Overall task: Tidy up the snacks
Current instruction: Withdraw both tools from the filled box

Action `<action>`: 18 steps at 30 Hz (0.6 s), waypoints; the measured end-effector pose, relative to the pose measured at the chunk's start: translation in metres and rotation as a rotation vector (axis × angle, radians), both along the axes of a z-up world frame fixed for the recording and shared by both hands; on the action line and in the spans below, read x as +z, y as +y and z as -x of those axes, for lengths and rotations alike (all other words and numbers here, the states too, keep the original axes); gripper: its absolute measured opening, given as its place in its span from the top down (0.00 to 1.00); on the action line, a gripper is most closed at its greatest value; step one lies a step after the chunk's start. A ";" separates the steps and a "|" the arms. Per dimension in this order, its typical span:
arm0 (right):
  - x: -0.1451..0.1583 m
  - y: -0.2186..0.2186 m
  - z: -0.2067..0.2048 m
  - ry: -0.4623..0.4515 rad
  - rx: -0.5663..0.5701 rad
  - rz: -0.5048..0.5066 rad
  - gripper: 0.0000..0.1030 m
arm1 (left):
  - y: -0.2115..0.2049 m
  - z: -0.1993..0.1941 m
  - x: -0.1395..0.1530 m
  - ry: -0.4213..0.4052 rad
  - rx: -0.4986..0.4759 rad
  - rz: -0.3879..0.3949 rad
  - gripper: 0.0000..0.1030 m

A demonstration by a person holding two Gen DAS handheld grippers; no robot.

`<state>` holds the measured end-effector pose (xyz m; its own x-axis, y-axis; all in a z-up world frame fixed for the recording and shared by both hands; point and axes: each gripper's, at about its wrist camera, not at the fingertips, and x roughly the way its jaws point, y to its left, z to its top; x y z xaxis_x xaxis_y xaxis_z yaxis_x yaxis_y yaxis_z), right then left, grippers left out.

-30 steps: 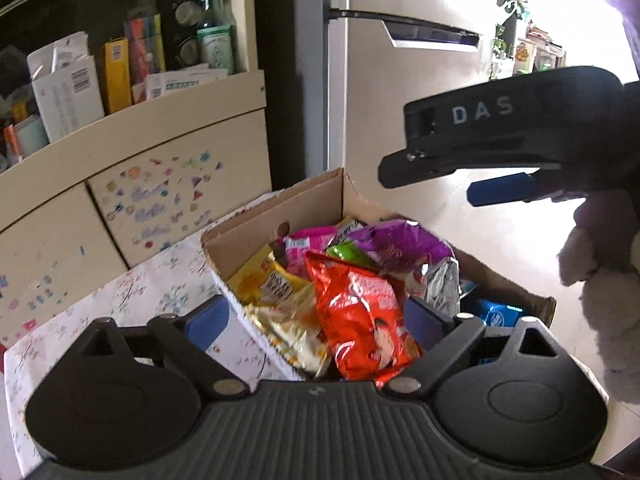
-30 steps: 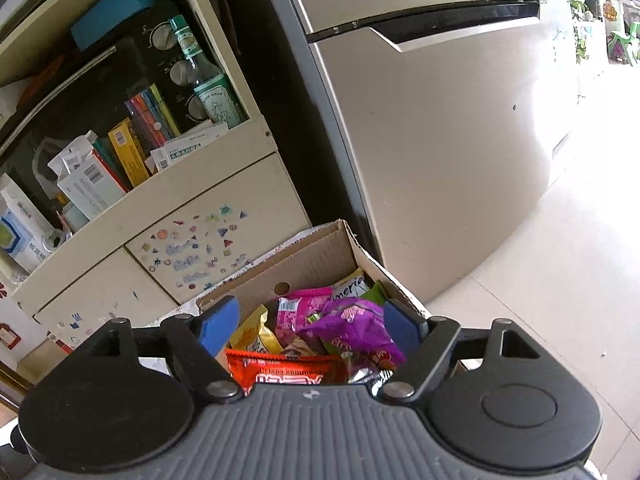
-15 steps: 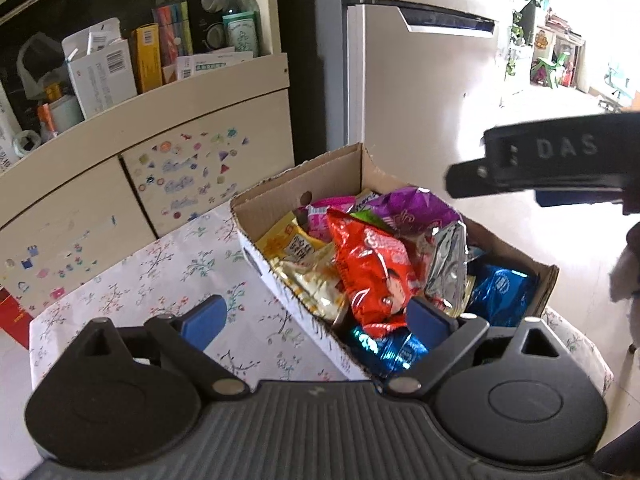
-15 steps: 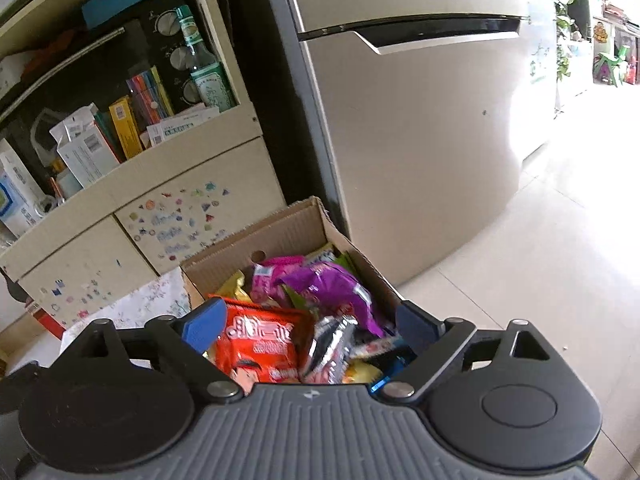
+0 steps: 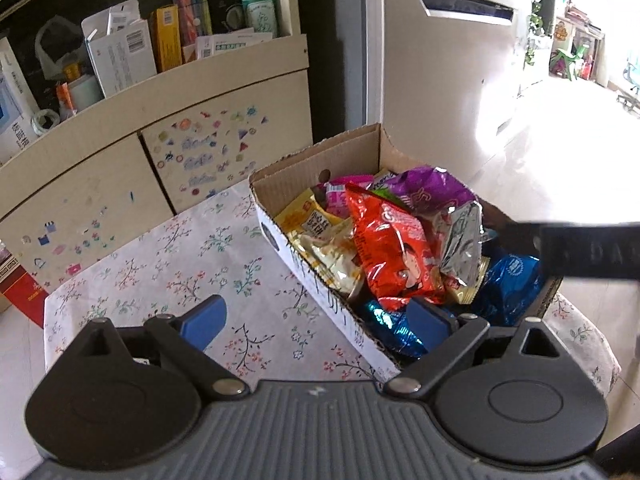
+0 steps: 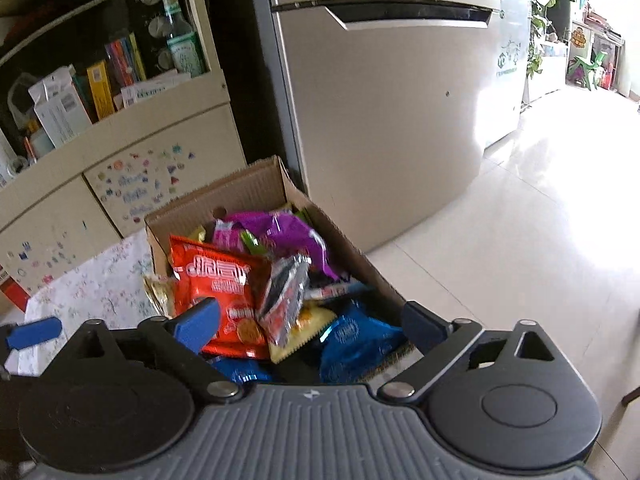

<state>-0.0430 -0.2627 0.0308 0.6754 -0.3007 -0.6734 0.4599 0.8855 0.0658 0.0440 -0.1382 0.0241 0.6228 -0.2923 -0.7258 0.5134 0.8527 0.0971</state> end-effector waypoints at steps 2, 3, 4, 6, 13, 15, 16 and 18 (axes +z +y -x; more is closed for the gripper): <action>-0.004 0.002 0.001 0.015 -0.004 0.003 0.00 | -0.001 -0.002 -0.001 0.006 0.009 -0.006 0.06; -0.006 0.003 0.001 0.025 -0.004 0.005 0.00 | -0.002 -0.002 -0.002 0.009 0.015 -0.010 0.06; -0.007 0.004 0.000 0.035 -0.004 0.009 0.00 | -0.002 -0.004 -0.003 0.013 0.023 -0.014 0.06; -0.010 0.005 -0.001 0.053 -0.011 0.021 0.00 | -0.003 -0.006 -0.004 0.021 0.040 -0.020 0.06; -0.014 0.004 -0.004 0.081 -0.036 0.036 0.00 | -0.003 -0.013 -0.011 0.034 0.098 -0.052 0.04; -0.016 0.005 -0.005 0.089 -0.041 0.046 0.00 | -0.003 -0.015 -0.012 0.034 0.118 -0.060 0.03; -0.016 0.005 -0.006 0.095 -0.040 0.051 0.00 | -0.003 -0.016 -0.013 0.036 0.125 -0.062 0.03; -0.018 0.007 -0.009 0.109 -0.034 0.061 0.00 | -0.003 -0.017 -0.013 0.040 0.125 -0.058 0.03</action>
<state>-0.0343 -0.2555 0.0125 0.5877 -0.3651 -0.7220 0.4913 0.8701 -0.0401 0.0611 -0.1415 0.0108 0.6218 -0.1710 -0.7643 0.4078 0.9038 0.1296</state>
